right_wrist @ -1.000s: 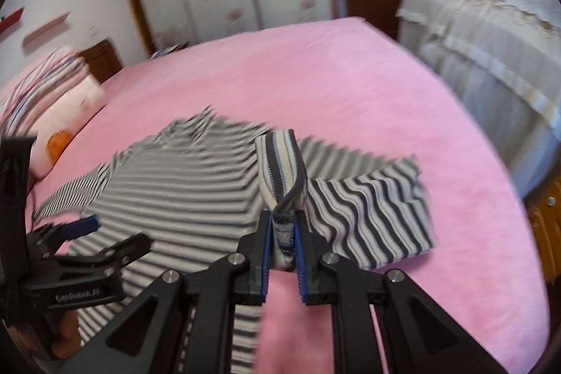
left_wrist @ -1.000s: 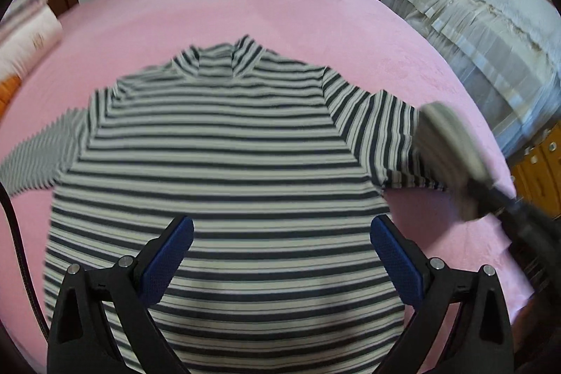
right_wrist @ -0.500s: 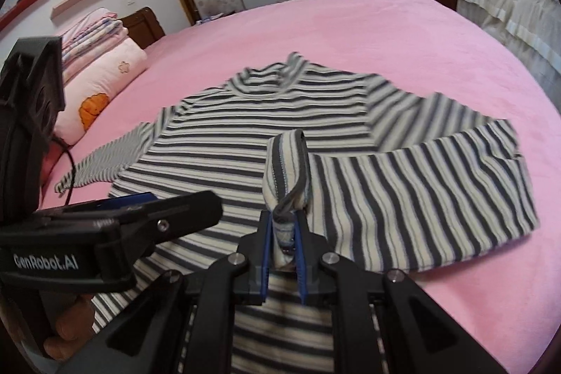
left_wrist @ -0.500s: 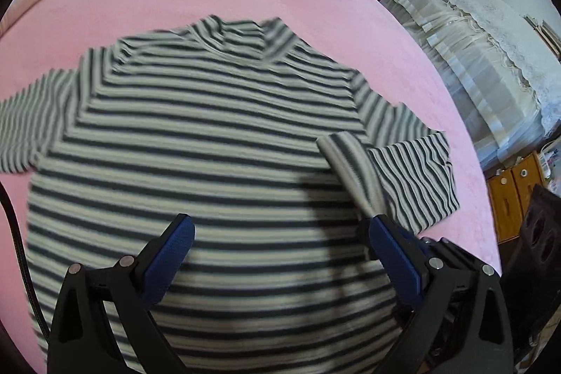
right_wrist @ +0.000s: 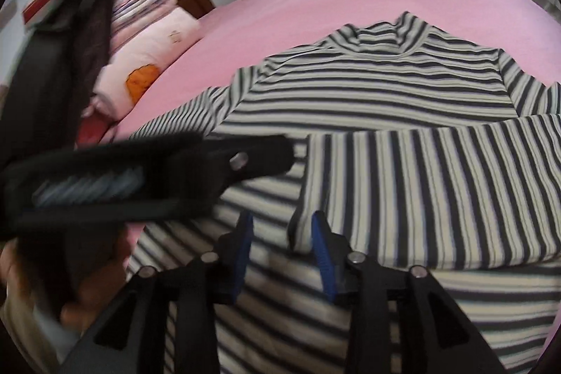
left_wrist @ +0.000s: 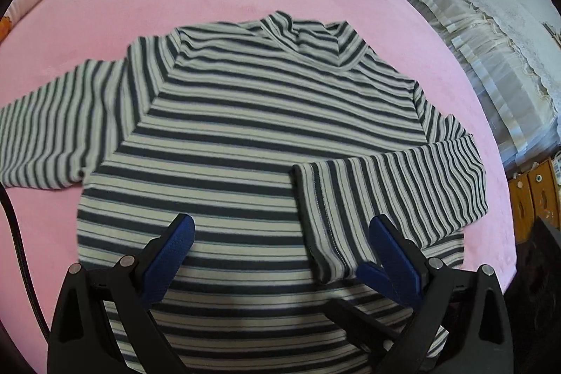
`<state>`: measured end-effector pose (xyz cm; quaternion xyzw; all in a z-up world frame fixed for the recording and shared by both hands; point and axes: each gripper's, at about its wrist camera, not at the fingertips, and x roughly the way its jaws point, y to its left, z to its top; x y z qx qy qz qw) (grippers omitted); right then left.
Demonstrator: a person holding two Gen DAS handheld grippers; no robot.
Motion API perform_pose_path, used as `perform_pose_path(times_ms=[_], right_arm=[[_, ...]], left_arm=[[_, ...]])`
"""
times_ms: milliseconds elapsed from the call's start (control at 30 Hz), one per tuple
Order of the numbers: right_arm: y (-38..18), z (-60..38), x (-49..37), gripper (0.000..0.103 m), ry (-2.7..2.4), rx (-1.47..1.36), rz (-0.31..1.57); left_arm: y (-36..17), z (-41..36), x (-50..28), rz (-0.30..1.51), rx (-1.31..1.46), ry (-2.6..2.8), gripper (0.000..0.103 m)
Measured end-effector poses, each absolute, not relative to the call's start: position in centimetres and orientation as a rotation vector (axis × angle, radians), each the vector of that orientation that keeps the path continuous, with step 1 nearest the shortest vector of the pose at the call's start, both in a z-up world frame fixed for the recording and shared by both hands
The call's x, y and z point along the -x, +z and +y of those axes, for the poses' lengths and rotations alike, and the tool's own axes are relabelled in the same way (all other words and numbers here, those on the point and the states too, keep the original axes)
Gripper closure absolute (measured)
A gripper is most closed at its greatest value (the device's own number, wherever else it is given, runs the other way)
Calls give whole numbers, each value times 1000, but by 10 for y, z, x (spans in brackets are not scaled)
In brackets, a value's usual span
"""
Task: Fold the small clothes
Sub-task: 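Carry the held sleeve across the shirt body toward the left tool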
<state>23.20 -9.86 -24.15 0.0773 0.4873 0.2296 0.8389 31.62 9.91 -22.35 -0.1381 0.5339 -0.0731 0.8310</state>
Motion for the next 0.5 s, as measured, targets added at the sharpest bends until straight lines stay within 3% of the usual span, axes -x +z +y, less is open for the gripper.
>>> perform_pose_path(times_ms=[200, 333, 500], right_arm=[[-229, -124, -202, 67, 441, -75, 1004], [-220, -155, -191, 67, 390, -87, 986], [-217, -185, -194, 67, 344, -160, 978]], left_arm=[[-241, 88, -326, 1191, 323, -245, 15], [-256, 84, -333, 1243, 392, -298, 31], [-269, 85, -341, 1261, 478, -306, 32]])
